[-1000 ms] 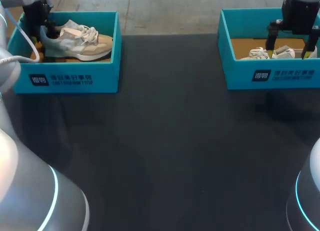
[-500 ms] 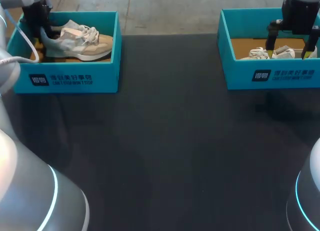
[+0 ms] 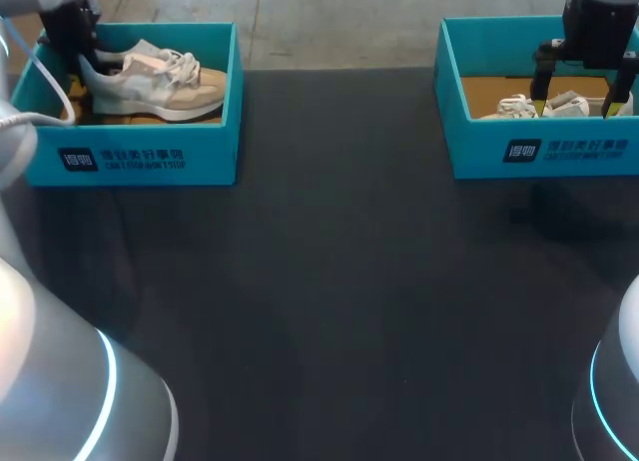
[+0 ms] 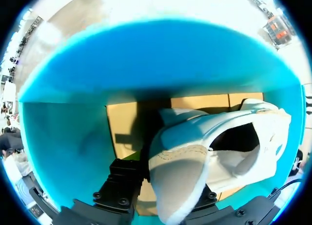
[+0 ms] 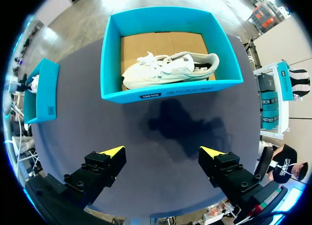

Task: Take the shoe out of the shoebox, open the shoe tongue, remove and reinsert the insole, then place the shoe into the shoebox

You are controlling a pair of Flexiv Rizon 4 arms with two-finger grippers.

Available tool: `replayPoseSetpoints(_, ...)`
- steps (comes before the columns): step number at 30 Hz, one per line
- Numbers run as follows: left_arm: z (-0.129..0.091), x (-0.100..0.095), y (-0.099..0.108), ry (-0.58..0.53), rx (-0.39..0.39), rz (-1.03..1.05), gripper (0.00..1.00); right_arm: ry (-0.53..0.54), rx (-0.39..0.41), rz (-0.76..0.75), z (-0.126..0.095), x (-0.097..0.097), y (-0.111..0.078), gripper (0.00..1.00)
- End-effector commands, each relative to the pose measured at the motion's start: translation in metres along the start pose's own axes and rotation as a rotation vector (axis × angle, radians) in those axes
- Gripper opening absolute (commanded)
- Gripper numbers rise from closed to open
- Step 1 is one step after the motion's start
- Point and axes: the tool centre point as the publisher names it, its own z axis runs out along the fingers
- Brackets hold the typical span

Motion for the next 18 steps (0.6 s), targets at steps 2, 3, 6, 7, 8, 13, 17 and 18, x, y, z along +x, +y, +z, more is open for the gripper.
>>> replayPoseSetpoints(2,-0.027,0.004,-0.004,0.025,-0.070,0.022,0.00,0.002,-0.002,0.000,0.001,-0.001,-0.001,1.00)
replayPoseSetpoints(3,-0.032,0.005,-0.003,0.028,-0.063,0.026,0.00,0.002,-0.002,0.000,0.001,-0.001,-0.001,1.00)
replayPoseSetpoints(6,-0.046,0.008,-0.002,0.032,-0.043,0.037,0.00,0.002,-0.002,0.000,0.001,-0.001,-0.001,1.00)
replayPoseSetpoints(7,-0.050,0.009,-0.001,0.033,-0.037,0.041,0.00,0.002,-0.002,0.000,0.001,-0.001,-0.001,1.00)
replayPoseSetpoints(8,-0.054,0.010,0.000,0.032,-0.033,0.043,0.00,0.002,-0.002,0.000,0.001,-0.001,-0.001,1.00)
replayPoseSetpoints(13,-0.073,0.012,0.004,0.036,-0.016,0.051,0.00,0.002,-0.002,0.000,0.001,-0.001,-0.001,1.00)
replayPoseSetpoints(17,-0.085,0.013,0.007,0.035,-0.002,0.059,0.00,0.002,-0.002,0.000,0.001,-0.001,-0.001,1.00)
replayPoseSetpoints(18,-0.087,0.012,0.008,0.034,0.001,0.060,0.00,0.002,-0.002,0.000,0.001,-0.001,-0.001,1.00)
